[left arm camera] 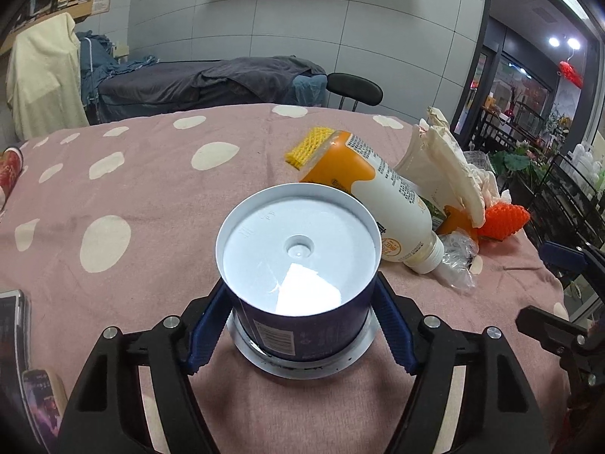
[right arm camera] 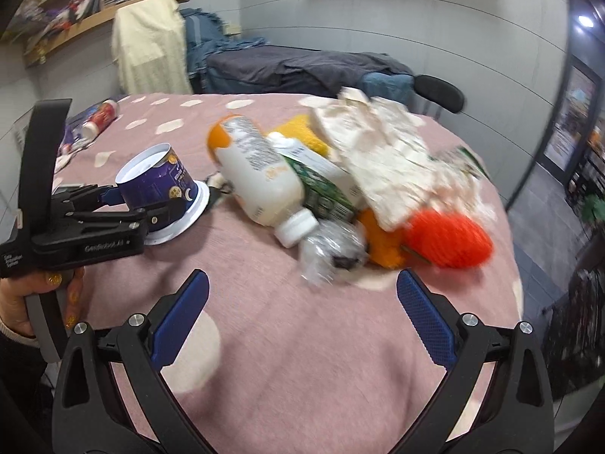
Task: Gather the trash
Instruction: 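Grasp the white-and-orange bottle with the right gripper while the left holds the cup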
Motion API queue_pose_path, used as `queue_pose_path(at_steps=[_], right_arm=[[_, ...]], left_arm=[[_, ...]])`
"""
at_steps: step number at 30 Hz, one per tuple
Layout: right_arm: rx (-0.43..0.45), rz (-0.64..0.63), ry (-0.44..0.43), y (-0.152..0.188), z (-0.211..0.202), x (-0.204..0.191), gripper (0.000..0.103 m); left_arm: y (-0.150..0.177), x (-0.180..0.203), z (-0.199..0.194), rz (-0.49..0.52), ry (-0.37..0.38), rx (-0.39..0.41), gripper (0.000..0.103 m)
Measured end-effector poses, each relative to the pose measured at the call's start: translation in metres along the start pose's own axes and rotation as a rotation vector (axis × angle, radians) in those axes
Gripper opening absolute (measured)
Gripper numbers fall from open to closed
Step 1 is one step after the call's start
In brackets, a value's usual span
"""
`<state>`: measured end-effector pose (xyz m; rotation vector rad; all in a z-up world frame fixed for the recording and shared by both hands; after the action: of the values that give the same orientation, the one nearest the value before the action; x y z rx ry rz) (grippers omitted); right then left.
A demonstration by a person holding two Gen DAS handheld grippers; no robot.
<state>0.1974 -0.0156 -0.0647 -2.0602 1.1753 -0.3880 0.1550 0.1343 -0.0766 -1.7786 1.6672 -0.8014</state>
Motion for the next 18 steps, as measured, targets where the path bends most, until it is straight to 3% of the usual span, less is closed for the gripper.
queue_pose_path(at_steps=[5, 10, 18], right_arm=[[-0.034, -0.146, -0.052, -0.026, 0.032, -0.031, 0.097], [-0.044, -0.288, 0.009, -0.047, 0.071, -0.051, 0.079], [-0.047, -0.358, 0.088, -0.068, 0.115, -0.059, 0.070]], left_arm=[[0.003, -0.010, -0.019, -0.038, -0.026, 0.038, 0.071], [0.006, -0.018, -0.029, -0.061, -0.049, 0.056, 0.071], [0.009, -0.026, -0.028, -0.082, -0.039, 0.057, 0.071]])
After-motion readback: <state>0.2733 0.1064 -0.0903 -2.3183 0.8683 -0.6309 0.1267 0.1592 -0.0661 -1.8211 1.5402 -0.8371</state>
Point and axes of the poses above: each gripper's, at about its wrist camera, not at the fingertips, and z roughly the way its jaws point, x to its right, y to its underside, the point moved 5 cm from there along z, roughly the way its jaws point, and after that the axes turned 8 degrees about z, right-handed, at the moved point
